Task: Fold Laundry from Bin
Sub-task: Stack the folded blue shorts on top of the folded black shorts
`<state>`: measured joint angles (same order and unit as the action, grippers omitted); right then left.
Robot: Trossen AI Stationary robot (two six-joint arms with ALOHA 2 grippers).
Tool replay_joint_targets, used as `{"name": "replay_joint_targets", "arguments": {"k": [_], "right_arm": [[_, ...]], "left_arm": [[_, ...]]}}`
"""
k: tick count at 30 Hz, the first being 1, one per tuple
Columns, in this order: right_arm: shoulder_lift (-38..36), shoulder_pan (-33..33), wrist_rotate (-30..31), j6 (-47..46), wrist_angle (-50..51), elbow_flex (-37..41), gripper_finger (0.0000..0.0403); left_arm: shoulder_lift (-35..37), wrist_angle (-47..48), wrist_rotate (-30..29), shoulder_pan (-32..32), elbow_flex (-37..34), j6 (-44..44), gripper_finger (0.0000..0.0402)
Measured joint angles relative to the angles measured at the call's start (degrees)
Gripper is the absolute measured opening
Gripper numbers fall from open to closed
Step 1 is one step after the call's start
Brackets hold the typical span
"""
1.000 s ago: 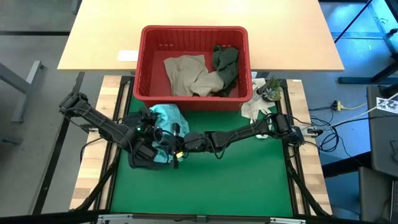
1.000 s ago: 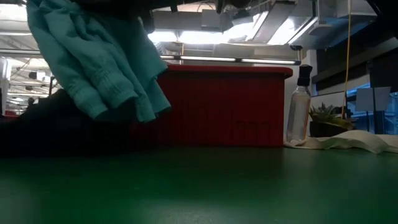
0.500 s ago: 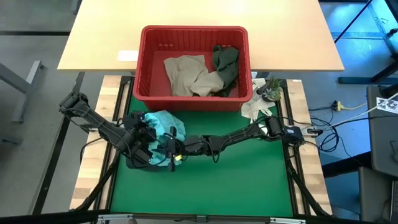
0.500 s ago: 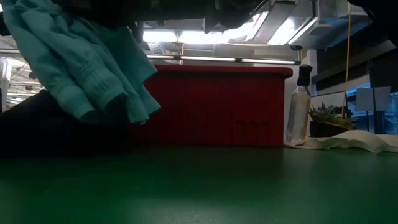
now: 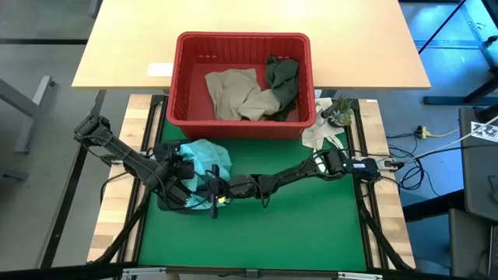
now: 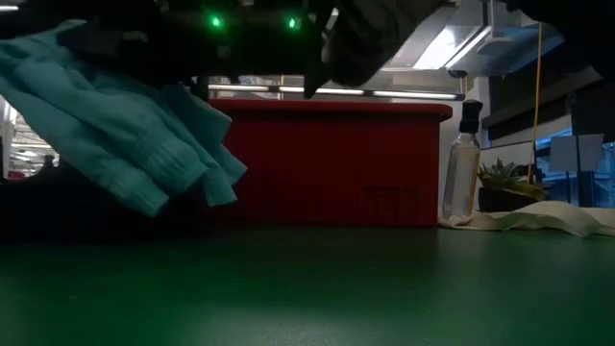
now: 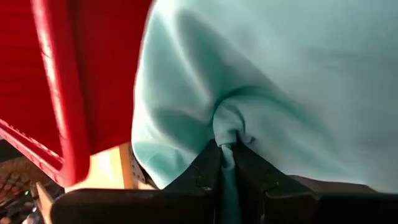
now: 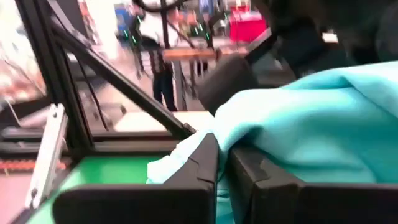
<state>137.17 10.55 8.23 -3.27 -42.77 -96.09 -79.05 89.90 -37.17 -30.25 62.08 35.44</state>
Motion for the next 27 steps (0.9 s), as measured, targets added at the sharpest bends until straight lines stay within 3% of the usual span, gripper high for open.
{"name": "replay_joint_targets", "arguments": {"k": [5,16,27], "right_arm": [[2.6,0.0,-0.2,-0.2,-2.9,-3.2,0.0017],[14.1,0.5,1.0,0.1,12.3,-24.6,0.0017],[15.8,-0.4,2.1,0.2,15.5,-26.8,0.0017]], "left_arm": [[0.0,0.0,2.8,0.5,-5.4,0.0,0.0025],[0.2,-0.3,4.8,0.4,-15.8,-0.4,0.0026],[4.6,0.4,5.2,0.5,-17.6,-1.5,0.0023]]}}
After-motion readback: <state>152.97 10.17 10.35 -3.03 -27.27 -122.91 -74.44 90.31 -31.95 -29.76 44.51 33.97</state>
